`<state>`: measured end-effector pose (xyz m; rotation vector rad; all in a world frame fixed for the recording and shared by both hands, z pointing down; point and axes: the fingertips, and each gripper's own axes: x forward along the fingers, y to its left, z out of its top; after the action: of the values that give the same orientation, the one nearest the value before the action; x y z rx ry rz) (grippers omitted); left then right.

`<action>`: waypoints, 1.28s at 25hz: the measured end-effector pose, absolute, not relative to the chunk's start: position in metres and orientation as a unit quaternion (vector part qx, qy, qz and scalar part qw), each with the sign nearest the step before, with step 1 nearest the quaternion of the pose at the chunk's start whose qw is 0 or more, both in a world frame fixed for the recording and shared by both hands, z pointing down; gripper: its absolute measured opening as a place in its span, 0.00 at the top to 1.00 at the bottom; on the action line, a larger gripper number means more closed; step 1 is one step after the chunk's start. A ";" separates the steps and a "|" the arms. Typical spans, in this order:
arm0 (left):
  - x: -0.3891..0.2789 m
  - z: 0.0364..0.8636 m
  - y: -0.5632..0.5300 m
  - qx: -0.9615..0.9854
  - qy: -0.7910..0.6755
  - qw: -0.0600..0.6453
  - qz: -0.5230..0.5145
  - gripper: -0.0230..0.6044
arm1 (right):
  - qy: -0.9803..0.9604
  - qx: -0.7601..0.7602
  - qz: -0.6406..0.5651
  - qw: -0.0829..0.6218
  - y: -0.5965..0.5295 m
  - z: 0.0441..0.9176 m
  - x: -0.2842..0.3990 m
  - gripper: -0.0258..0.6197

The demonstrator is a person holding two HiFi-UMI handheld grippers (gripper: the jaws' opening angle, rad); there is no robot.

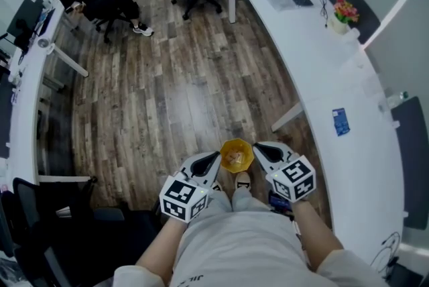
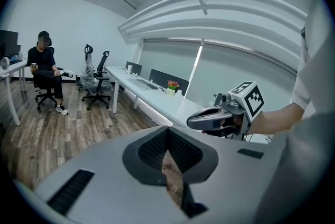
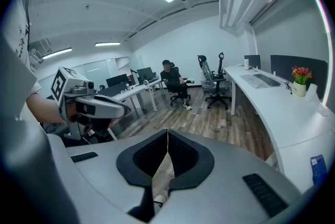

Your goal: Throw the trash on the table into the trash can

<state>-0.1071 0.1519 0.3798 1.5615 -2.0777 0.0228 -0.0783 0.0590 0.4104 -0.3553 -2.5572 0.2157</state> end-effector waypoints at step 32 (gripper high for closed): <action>-0.051 0.367 0.029 0.722 -0.651 0.233 0.033 0.96 | -0.951 0.131 0.101 0.263 -0.061 0.405 0.055 0.91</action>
<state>-0.0511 0.0290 0.3667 1.9837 -1.7876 0.0906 0.0550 -0.0612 0.4050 0.3549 -2.5713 0.2741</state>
